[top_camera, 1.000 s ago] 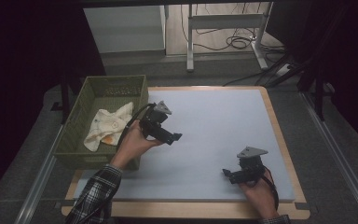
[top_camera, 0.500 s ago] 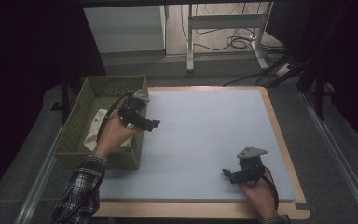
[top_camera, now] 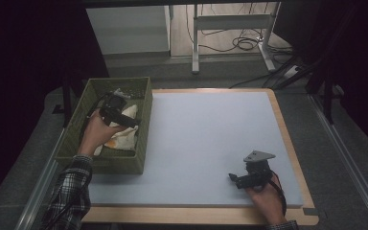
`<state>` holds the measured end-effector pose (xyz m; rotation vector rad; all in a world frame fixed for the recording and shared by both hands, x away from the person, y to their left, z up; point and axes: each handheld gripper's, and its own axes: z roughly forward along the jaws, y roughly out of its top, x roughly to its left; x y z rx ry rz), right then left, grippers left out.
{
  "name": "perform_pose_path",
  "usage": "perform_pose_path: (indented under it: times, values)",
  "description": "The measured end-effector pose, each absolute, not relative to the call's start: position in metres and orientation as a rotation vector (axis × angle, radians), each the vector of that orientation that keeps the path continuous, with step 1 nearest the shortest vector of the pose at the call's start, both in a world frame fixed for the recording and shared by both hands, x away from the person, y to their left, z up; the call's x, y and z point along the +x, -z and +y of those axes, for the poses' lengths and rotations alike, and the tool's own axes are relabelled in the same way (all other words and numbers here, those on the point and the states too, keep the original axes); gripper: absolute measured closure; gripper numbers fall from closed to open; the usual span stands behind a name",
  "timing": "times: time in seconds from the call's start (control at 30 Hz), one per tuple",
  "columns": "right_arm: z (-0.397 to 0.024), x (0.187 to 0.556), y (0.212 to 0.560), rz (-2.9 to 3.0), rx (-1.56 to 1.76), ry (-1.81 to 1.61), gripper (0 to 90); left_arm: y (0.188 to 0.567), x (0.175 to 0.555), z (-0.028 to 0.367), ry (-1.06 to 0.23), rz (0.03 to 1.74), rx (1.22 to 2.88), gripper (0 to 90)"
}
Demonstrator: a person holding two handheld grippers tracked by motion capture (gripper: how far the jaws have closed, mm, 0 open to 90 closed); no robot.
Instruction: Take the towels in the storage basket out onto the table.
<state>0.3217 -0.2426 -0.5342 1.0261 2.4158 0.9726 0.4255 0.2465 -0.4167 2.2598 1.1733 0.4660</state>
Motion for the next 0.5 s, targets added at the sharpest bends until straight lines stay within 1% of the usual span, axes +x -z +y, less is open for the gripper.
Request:
perform_pose_path:
  times: [0.07, 0.2, 0.33, 0.37, 0.5]
  values:
    - [-0.243, 0.322, 0.534, 2.416, 1.026, -0.973, 5.0, 0.423, 0.428, 0.253, -0.468, 1.189, 2.281, 7.6]
    - [-0.243, 0.322, 0.534, 2.416, 1.026, -0.973, 5.0, 0.435, 0.43, 0.265, -0.44, 1.222, 2.312, 12.8]
    - [-0.243, 0.322, 0.534, 2.416, 1.026, -0.973, 5.0, 0.447, 0.436, 0.272, -0.398, 1.237, 2.358, 19.1]
    - [-0.243, 0.322, 0.534, 2.416, 1.026, -0.973, 5.0, 0.451, 0.438, 0.274, -0.38, 1.241, 2.371, 23.4]
    - [-0.243, 0.322, 0.534, 2.416, 1.026, -0.973, 5.0, 0.464, 0.448, 0.28, -0.361, 1.318, 2.403, 23.8]
